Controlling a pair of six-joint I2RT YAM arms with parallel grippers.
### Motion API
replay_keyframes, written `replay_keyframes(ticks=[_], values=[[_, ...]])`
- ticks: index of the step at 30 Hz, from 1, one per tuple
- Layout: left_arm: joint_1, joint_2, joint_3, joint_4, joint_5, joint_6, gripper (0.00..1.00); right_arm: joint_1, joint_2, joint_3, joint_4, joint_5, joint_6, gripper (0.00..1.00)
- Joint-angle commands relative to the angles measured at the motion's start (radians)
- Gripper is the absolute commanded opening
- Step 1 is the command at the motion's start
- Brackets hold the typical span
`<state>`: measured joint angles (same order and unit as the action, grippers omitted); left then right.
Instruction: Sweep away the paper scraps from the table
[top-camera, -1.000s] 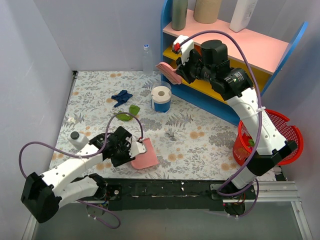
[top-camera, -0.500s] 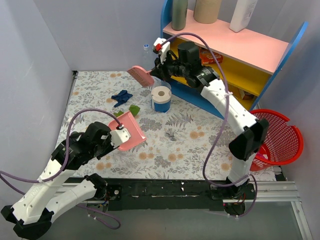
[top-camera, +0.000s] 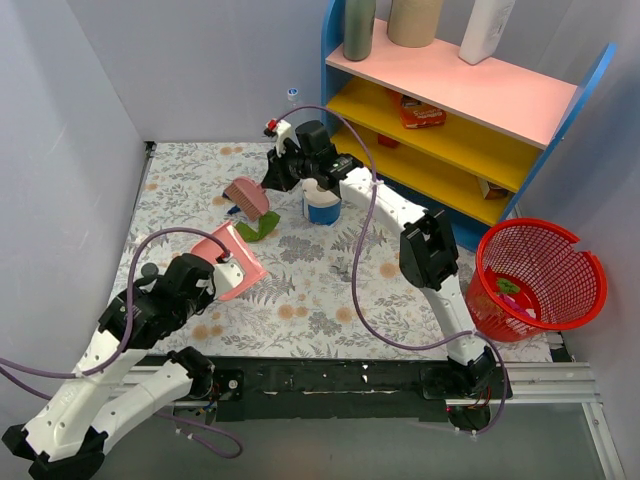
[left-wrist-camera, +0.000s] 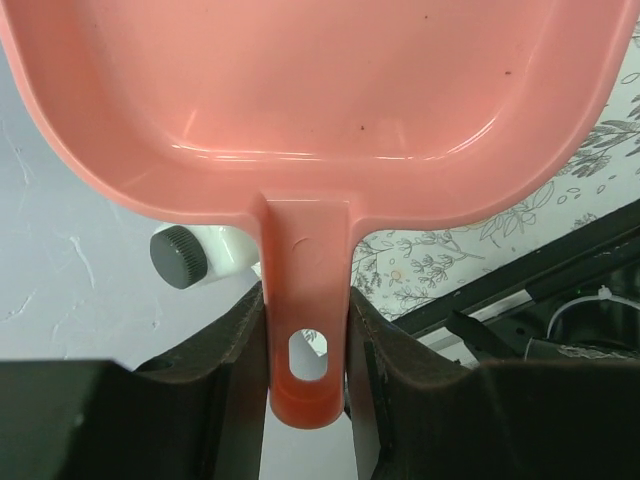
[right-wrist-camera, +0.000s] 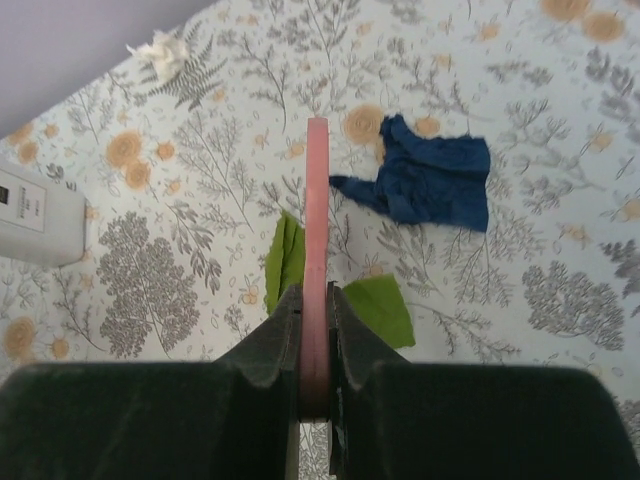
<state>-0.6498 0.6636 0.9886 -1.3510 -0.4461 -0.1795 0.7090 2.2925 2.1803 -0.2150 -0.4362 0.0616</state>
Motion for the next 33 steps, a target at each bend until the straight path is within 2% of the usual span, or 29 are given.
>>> replay_keyframes(ticks=[1,5,10,12,14,17,21,25,28,33], values=[[0.016,-0.005,-0.011,-0.034,-0.062,0.049,0.00,-0.003,-0.008,0.010,0.013,0.007,0.004,0.01],[0.016,-0.018,-0.082,-0.031,-0.062,0.084,0.00,-0.023,-0.088,-0.159,-0.041,0.013,-0.025,0.01],[0.016,-0.002,-0.137,-0.025,0.012,0.023,0.00,-0.077,-0.307,-0.414,-0.087,0.037,-0.055,0.01],[0.016,-0.005,-0.180,-0.008,0.043,0.009,0.00,-0.097,-0.419,-0.569,-0.101,0.050,-0.101,0.01],[0.016,-0.007,-0.220,0.016,0.049,-0.002,0.00,-0.098,-0.490,-0.655,-0.127,0.060,-0.147,0.01],[0.016,-0.022,-0.245,0.032,0.046,-0.002,0.00,-0.098,-0.628,-0.763,-0.156,0.001,-0.215,0.01],[0.016,-0.035,-0.254,-0.011,0.073,-0.014,0.00,-0.092,-0.696,-0.745,-0.144,-0.111,-0.201,0.01],[0.015,-0.044,-0.252,-0.031,0.078,-0.017,0.00,-0.075,-0.621,-0.605,-0.054,-0.151,-0.111,0.01],[0.016,-0.032,-0.260,-0.031,0.081,-0.017,0.00,-0.046,-0.521,-0.524,-0.003,-0.115,-0.086,0.01],[0.015,-0.007,-0.284,-0.031,0.103,-0.037,0.00,-0.016,-0.286,-0.265,0.080,0.020,-0.017,0.01]])
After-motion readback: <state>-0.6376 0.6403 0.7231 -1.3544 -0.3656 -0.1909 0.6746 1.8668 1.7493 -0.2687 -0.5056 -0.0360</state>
